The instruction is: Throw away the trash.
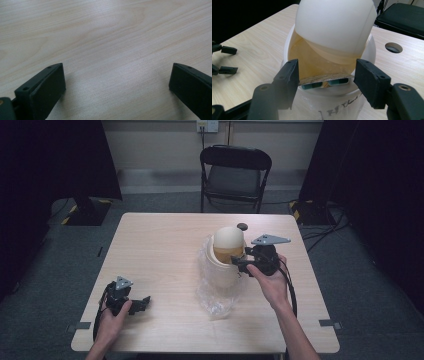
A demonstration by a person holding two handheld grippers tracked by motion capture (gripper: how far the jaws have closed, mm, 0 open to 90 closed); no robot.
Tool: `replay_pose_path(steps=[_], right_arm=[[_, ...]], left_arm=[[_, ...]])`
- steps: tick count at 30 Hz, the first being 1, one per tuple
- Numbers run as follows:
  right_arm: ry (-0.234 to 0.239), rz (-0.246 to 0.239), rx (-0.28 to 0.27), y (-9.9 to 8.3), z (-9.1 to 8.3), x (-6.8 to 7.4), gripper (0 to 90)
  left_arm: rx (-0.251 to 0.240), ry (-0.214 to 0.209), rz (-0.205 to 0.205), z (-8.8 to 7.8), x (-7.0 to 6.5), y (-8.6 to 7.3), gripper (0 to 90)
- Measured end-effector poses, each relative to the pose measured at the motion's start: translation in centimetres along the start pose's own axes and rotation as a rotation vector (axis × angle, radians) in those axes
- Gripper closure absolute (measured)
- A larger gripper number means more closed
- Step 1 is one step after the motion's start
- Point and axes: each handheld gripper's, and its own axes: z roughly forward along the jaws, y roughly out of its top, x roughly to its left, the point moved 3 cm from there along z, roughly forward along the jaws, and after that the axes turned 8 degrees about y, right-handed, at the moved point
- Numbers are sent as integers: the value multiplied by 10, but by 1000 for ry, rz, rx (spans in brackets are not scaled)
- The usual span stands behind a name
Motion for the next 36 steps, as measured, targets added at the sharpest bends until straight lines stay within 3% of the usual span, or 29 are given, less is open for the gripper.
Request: replay_pose_path(steps=[11,20,25,31,32,36], right_arm=[[-28,14,-48,3,-11,-3,295],[-21,28,-27,0,-10,-7,266],[-22,42,-1,-3,-12,-15,187],[-25,79,-24,-10,-19,-25,157],[-28,104,-33,-14,-22,-29,144],[-29,97,-21,-19,-24,-31,143]], left_arm=[[0,0,0,0,0,0,0],[1,0,1,0,0,0,0],[1,0,1,0,0,0,0],[1,0,1,0,0,0,0],[0,0,2,0,0,0,0],[1,0,1,0,0,0,0]])
